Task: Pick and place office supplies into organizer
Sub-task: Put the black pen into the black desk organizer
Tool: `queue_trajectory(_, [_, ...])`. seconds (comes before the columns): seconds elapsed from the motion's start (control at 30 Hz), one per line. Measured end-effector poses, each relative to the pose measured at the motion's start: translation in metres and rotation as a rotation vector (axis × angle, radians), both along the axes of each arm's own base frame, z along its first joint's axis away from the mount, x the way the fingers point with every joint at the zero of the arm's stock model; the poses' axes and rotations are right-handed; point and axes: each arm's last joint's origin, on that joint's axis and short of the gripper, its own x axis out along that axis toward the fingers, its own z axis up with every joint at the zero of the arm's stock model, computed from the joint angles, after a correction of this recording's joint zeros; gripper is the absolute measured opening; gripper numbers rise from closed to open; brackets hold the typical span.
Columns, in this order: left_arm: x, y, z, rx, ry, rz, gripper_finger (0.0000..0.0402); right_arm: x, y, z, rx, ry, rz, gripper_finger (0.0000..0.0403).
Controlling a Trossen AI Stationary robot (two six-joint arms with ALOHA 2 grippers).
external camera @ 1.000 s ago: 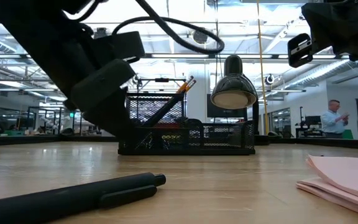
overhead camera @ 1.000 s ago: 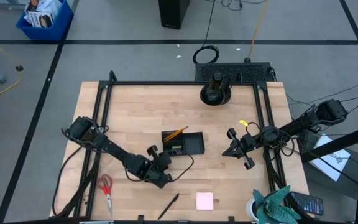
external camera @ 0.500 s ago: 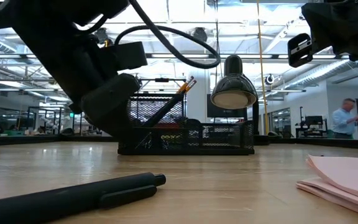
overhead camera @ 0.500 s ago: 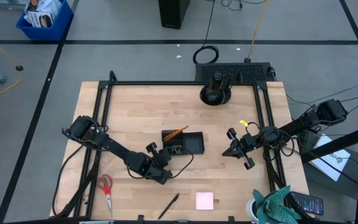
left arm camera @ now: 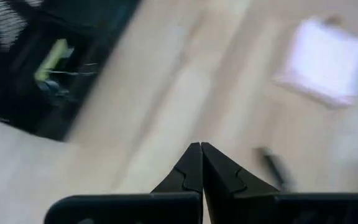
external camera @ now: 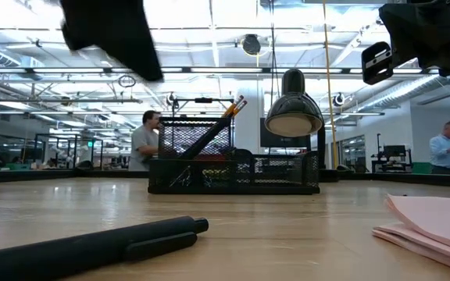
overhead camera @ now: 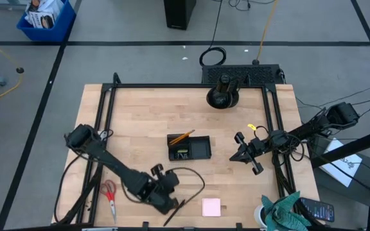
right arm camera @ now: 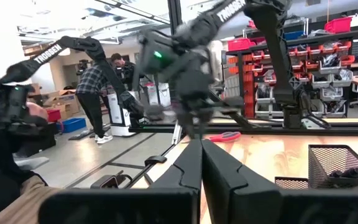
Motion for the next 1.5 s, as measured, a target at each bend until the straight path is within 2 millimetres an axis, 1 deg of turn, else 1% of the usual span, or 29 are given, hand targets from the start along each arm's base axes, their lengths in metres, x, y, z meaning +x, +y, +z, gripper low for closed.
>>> queue_trajectory(0.07, [0.002, -0.015, 0.010, -0.040, -0.023, 0.002, 0.0001, 0.000, 0.000, 0.000, 0.003, 0.001, 0.001, 0.0000])
queue_trajectory(0.13, [0.007, -0.031, 0.014, -0.086, -0.022, -0.008, 0.0000, 0.000, 0.000, 0.000, 0.003, 0.002, 0.004, 0.0000])
queue_trajectory(0.23, [0.016, -0.052, 0.005, -0.159, 0.062, -0.020, 0.0000, 0.000, 0.001, 0.000, 0.010, 0.005, 0.012, 0.0002])
queue_trajectory(0.3, [0.021, -0.064, -0.007, -0.182, 0.157, -0.030, 0.0000, -0.001, 0.002, -0.001, 0.016, 0.013, 0.020, 0.0004])
queue_trajectory(0.4, [0.025, -0.074, -0.020, -0.164, 0.269, -0.034, 0.0000, -0.001, 0.003, 0.000, 0.017, 0.012, 0.029, 0.0004])
queue_trajectory(0.47, [0.030, -0.077, -0.021, -0.183, 0.267, -0.023, 0.0001, -0.001, 0.004, 0.000, 0.017, 0.011, 0.029, 0.0004])
queue_trajectory(0.53, [0.035, -0.080, -0.019, -0.237, 0.240, -0.025, 0.0005, -0.001, 0.004, 0.000, 0.018, 0.011, 0.029, 0.0004])
queue_trajectory(0.63, [0.041, -0.078, -0.022, -0.298, 0.240, -0.016, 0.0024, -0.001, 0.004, 0.000, 0.020, 0.006, 0.029, 0.0004])
queue_trajectory(0.7, [0.042, -0.076, -0.023, -0.309, 0.262, -0.007, 0.0044, -0.001, 0.003, 0.001, 0.022, -0.001, 0.029, 0.0004])
queue_trajectory(0.83, [0.045, -0.068, -0.023, -0.283, 0.280, -0.002, 0.0100, -0.001, 0.003, 0.001, 0.022, 0.000, 0.029, 0.0004])
queue_trajectory(0.97, [0.053, -0.057, -0.023, -0.284, 0.274, 0.016, 0.0161, -0.001, 0.003, 0.001, 0.022, 0.000, 0.028, 0.0004])
queue_trajectory(1.1, [0.059, -0.050, -0.023, -0.278, 0.275, -0.013, 0.0204, -0.001, 0.003, 0.001, 0.020, 0.000, 0.028, 0.0004])
queue_trajectory(1.27, [0.064, -0.043, -0.027, -0.263, 0.285, -0.005, 0.0228, -0.001, 0.003, 0.001, 0.022, 0.001, 0.028, 0.0004])
queue_trajectory(1.5, [0.063, -0.032, -0.044, -0.255, 0.326, 0.027, 0.0232, -0.001, 0.003, 0.001, 0.022, 0.002, 0.028, 0.0004])
